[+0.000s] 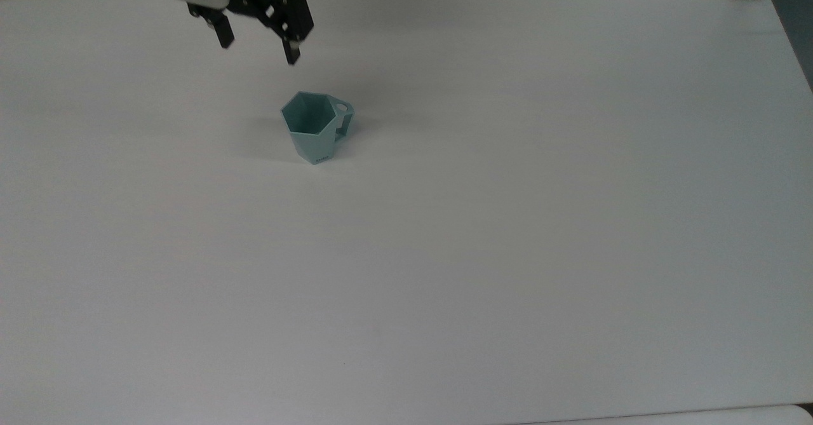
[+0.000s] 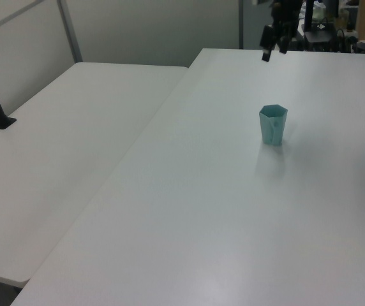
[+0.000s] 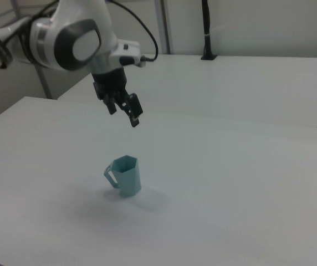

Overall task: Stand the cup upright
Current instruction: 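Open the gripper and raise it away from the cup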

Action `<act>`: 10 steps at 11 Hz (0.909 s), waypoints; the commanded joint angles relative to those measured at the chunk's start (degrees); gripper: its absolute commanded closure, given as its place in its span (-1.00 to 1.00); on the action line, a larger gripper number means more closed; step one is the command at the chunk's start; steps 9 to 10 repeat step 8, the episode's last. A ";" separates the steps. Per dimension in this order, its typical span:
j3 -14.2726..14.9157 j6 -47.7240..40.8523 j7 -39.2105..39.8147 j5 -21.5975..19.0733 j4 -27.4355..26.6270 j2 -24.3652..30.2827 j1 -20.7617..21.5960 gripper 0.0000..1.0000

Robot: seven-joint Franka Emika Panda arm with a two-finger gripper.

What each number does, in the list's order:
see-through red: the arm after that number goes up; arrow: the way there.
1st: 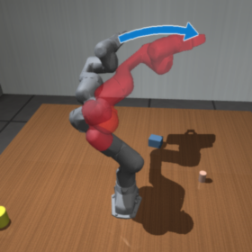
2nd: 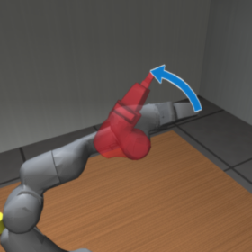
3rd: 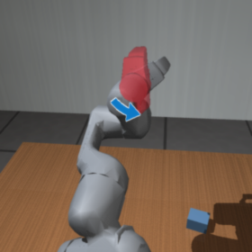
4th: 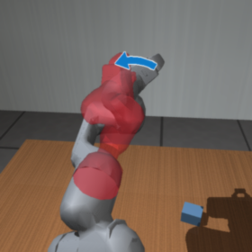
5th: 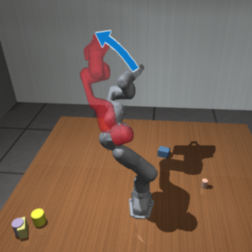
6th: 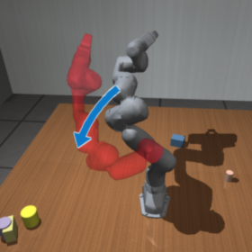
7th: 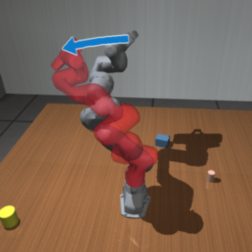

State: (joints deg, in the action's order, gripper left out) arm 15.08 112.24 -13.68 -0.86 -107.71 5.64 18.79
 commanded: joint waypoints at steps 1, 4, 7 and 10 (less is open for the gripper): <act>0.57 -14.30 19.33 3.14 6.36 1.22 -0.94 -1.00; 1.10 -14.77 20.71 3.06 6.46 1.30 -1.74 -1.00; 1.01 -17.41 20.45 2.62 7.60 1.57 -1.21 -1.00; 1.01 -17.41 20.27 2.62 7.60 1.57 -1.21 -1.00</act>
